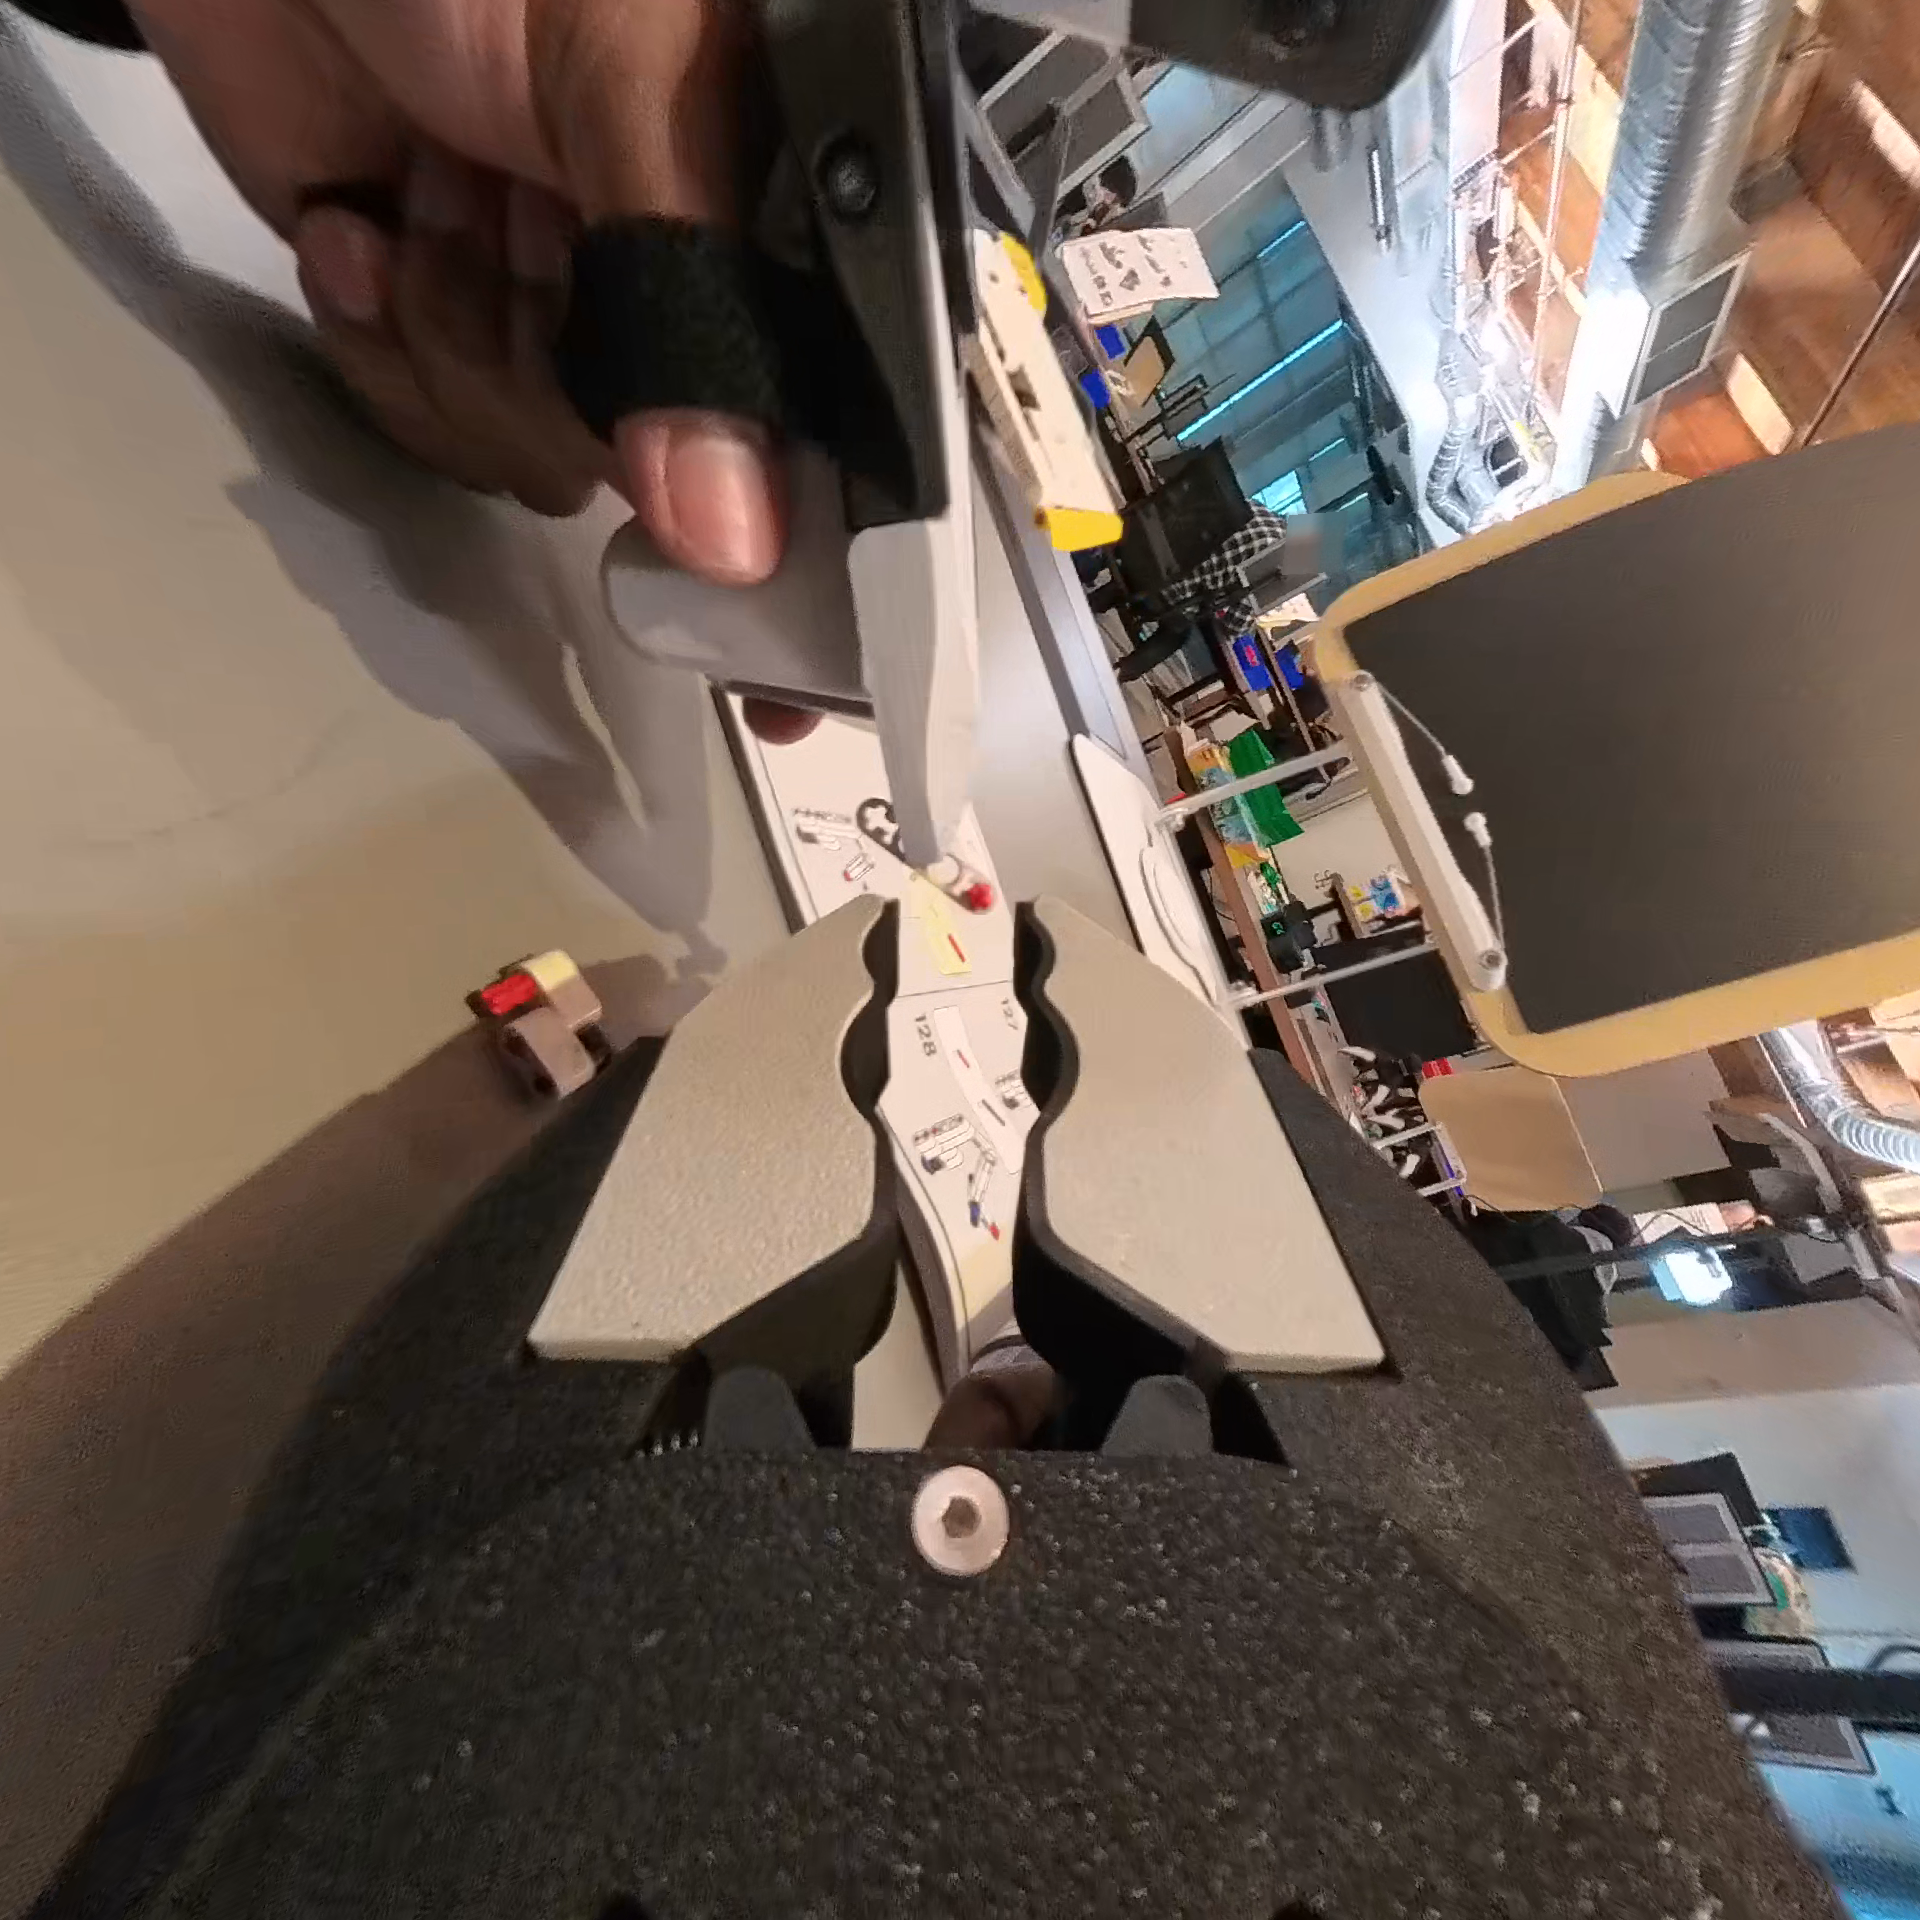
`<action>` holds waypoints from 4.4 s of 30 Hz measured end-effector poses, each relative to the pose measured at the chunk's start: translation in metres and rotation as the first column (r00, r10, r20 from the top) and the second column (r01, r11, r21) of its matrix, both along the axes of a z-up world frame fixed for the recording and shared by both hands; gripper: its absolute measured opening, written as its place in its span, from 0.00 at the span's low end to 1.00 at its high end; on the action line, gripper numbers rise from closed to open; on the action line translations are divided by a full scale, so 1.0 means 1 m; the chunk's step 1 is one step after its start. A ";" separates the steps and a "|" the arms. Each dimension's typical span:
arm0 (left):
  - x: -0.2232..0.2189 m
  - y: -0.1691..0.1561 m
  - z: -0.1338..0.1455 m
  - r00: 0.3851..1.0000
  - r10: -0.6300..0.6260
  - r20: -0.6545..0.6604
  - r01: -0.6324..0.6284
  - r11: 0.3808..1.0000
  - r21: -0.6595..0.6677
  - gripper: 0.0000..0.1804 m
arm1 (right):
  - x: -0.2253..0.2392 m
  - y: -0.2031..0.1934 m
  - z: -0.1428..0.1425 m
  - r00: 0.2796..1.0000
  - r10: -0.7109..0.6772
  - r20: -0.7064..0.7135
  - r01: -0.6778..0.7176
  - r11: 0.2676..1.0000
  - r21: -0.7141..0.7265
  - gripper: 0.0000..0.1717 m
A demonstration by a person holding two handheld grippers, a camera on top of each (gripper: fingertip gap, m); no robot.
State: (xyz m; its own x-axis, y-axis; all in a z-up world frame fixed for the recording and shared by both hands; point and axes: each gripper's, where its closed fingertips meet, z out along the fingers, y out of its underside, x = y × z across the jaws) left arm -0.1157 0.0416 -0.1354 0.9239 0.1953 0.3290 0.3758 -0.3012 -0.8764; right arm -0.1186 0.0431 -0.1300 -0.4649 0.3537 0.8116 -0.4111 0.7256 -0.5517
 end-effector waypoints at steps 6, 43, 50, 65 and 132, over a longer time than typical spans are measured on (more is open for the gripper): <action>0.012 0.002 -0.005 0.996 -0.045 0.072 0.044 0.999 0.009 0.02 | 0.000 -0.004 -0.007 1.000 0.015 -0.021 -0.014 1.000 0.025 0.10; 0.026 -0.005 -0.014 0.980 -0.155 -0.120 0.146 0.985 -0.088 0.11 | 0.019 -0.014 -0.003 0.993 0.071 -0.094 -0.063 0.994 0.084 0.02; 0.025 -0.004 -0.014 0.945 -0.147 -0.292 0.115 0.986 -0.123 0.03 | 0.024 -0.018 0.002 0.988 0.095 -0.122 -0.086 0.993 0.076 0.02; -0.008 -0.015 0.004 0.536 0.041 -0.843 -0.270 0.955 -0.126 0.02 | 0.020 -0.022 0.007 0.790 0.181 0.585 0.132 0.882 -0.452 0.06; 0.053 0.208 0.114 0.773 -0.331 -0.542 0.337 0.937 -0.093 0.03 | 0.061 0.316 0.052 0.510 -0.517 0.688 0.829 0.510 -0.230 0.22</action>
State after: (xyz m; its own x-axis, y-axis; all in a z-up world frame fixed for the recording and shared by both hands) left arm -0.0629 0.2500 -0.0212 0.9566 -0.1595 -0.2438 -0.2830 -0.3101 -0.9076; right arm -0.0577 0.3594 -0.0779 -0.1321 0.9786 0.1576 0.5196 0.2037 -0.8298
